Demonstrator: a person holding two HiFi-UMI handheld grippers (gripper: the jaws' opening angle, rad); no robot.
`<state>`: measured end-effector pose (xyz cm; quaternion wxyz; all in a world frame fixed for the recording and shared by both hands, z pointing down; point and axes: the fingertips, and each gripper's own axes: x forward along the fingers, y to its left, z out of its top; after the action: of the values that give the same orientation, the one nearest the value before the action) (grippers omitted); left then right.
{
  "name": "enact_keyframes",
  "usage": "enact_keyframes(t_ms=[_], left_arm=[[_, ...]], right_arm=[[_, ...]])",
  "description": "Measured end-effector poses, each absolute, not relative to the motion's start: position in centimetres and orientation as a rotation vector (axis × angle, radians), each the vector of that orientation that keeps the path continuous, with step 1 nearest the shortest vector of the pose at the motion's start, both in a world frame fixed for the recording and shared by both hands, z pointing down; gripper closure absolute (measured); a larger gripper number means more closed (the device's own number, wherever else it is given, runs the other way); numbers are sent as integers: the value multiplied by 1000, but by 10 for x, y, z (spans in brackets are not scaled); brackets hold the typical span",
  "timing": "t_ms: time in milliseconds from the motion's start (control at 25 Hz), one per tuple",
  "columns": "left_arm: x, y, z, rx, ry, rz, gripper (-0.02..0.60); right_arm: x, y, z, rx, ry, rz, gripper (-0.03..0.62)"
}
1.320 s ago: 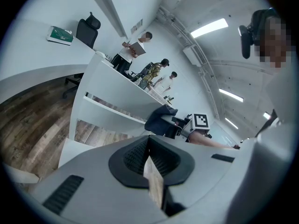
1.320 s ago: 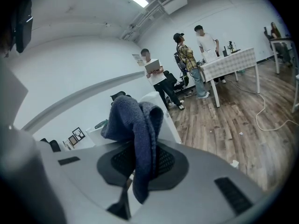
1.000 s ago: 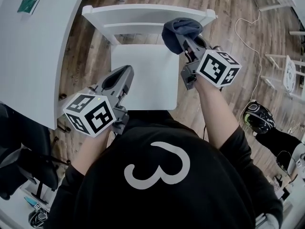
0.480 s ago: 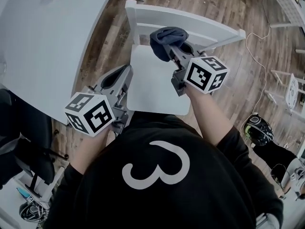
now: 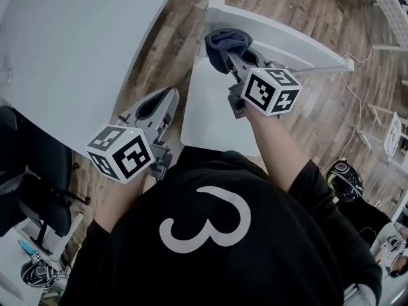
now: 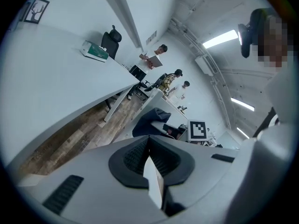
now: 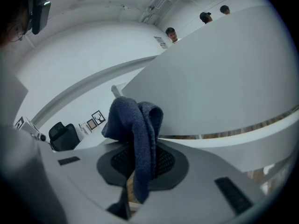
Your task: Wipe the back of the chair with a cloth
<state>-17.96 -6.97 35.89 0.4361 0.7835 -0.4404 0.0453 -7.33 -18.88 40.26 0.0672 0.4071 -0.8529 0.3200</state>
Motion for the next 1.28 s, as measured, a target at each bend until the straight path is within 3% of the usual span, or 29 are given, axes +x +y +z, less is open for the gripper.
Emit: enact_keyframes(t_ms=[800, 1280], left_arm=[[-186, -75, 365, 1947, -1070, 123, 568], [-156, -66, 363, 1961, -1047, 152, 568]], right_arm=[[-77, -206, 413, 1428, -2461, 938, 542], [-28, -200, 413, 1501, -2431, 934, 542]])
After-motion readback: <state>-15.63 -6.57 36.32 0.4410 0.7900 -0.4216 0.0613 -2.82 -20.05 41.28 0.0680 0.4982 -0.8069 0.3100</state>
